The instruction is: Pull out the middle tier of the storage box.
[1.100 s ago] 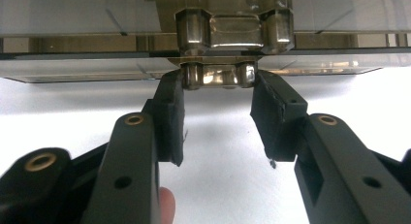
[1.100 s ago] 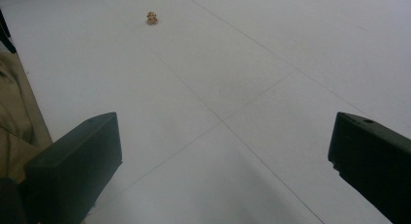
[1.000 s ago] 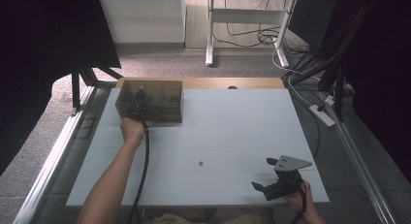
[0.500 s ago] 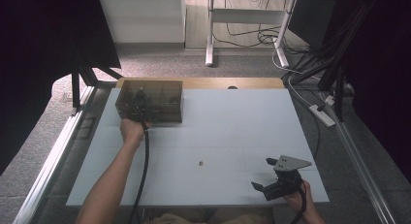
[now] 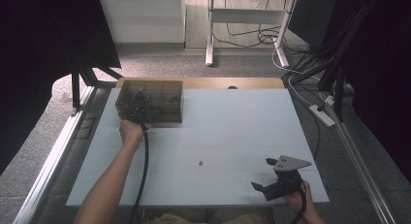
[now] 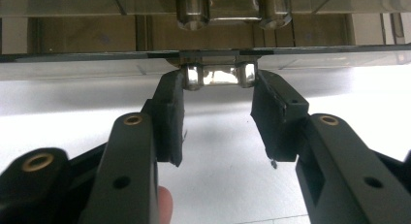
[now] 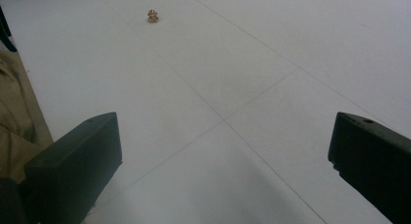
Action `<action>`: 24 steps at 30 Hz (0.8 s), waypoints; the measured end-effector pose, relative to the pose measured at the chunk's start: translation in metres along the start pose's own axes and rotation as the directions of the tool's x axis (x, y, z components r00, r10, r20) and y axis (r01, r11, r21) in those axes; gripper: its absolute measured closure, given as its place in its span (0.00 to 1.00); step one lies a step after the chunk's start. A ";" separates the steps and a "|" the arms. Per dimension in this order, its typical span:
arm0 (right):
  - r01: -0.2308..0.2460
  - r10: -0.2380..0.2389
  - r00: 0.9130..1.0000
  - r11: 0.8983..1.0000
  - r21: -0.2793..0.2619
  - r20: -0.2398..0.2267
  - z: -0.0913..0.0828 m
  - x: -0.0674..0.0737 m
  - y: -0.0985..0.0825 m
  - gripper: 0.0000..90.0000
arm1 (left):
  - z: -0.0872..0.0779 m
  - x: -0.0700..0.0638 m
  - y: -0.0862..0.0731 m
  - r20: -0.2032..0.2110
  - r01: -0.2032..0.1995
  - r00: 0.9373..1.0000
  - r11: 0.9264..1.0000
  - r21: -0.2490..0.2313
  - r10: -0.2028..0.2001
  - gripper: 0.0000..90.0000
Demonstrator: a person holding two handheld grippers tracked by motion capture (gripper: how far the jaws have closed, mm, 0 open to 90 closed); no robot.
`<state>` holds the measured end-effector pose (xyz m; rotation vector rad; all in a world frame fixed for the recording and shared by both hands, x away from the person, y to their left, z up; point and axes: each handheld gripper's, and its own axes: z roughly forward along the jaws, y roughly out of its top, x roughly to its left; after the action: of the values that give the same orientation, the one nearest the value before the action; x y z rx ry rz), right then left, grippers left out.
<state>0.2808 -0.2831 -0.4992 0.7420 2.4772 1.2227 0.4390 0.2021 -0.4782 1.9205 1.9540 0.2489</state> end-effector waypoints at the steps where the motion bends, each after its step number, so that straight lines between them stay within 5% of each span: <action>1: 0.000 0.000 1.000 1.000 0.001 0.000 0.000 0.000 0.000 0.00 | 0.000 0.000 -0.001 0.002 -0.010 1.000 1.000 -0.004 0.010 0.60; 11: 0.000 0.000 1.000 1.000 0.000 0.001 -0.001 0.000 0.000 0.00 | -0.005 0.012 -0.009 -0.002 -0.094 0.996 0.994 -0.048 0.094 0.20; 20: 0.001 -0.001 1.000 1.000 0.001 0.001 -0.001 0.000 0.000 0.00 | -0.012 0.023 -0.018 0.044 -0.169 0.983 0.977 -0.127 0.175 0.08; 24: 0.001 -0.001 1.000 1.000 0.000 0.000 0.000 0.000 0.000 0.00 | -0.015 0.025 -0.020 0.067 -0.213 0.972 0.965 -0.155 0.225 0.04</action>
<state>0.2803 -0.2831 -0.4990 0.7402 2.4769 1.2220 0.4156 0.2280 -0.4763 2.0153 1.6224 0.3564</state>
